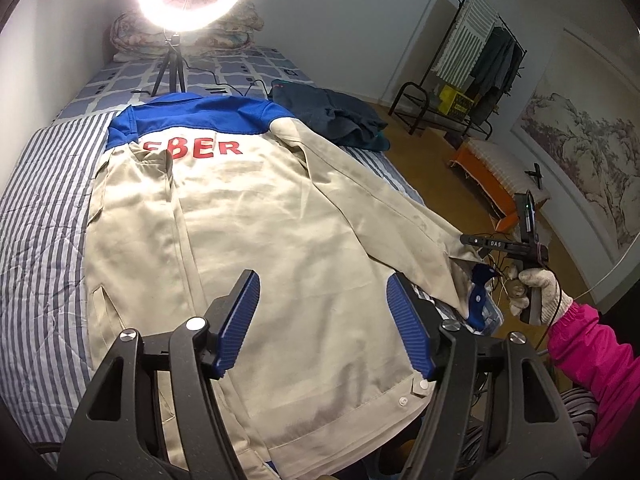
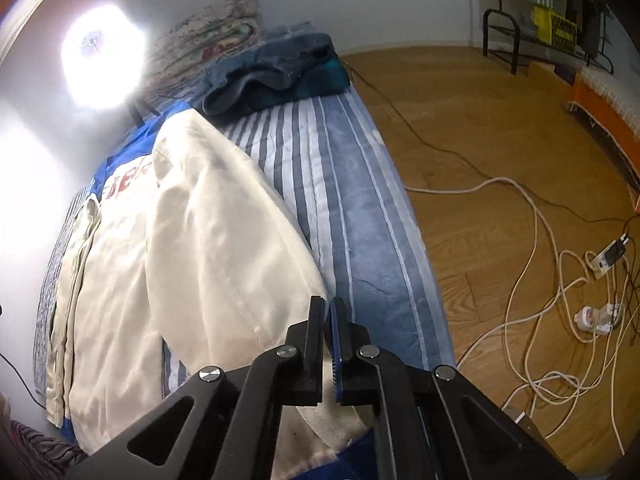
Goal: Fold large clothes
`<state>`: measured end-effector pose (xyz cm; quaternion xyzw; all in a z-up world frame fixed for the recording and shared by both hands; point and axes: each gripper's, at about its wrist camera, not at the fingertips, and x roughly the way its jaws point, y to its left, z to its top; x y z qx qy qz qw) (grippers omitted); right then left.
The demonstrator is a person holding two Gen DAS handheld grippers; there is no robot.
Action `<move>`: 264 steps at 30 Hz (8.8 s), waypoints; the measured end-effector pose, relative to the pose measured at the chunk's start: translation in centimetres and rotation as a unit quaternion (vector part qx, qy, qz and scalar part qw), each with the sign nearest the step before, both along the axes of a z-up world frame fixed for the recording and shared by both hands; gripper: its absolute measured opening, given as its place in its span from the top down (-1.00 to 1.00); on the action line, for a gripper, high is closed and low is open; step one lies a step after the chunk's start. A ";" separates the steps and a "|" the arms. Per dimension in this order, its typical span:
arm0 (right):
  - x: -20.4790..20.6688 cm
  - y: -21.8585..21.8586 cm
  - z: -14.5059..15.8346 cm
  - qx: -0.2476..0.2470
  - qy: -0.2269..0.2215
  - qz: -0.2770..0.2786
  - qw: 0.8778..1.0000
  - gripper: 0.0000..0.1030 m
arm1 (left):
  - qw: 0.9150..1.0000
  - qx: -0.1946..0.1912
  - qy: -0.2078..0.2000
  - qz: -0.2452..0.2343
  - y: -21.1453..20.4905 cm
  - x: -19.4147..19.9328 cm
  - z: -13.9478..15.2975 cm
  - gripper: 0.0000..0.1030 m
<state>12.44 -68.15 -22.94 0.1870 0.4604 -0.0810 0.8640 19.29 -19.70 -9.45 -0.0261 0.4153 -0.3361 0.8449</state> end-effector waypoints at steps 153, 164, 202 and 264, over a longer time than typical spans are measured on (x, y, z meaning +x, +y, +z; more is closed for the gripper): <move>-5.0 16.7 -5.1 0.142 0.086 0.175 0.970 0.10 | 0.990 -0.027 0.130 -0.042 -1.4 -9.1 -10.1 0.62; -5.6 14.6 -4.3 0.184 0.060 0.158 0.968 -0.11 | 0.988 0.093 0.122 -0.006 -7.4 -1.2 -16.2 0.62; -2.3 28.5 6.0 -0.056 0.004 0.224 0.973 0.77 | 0.989 -0.114 0.026 0.094 11.6 -2.5 3.1 0.58; 32.7 27.0 1.3 0.025 0.043 0.166 0.985 0.82 | 0.964 -0.163 0.137 0.162 14.5 4.3 -1.2 0.58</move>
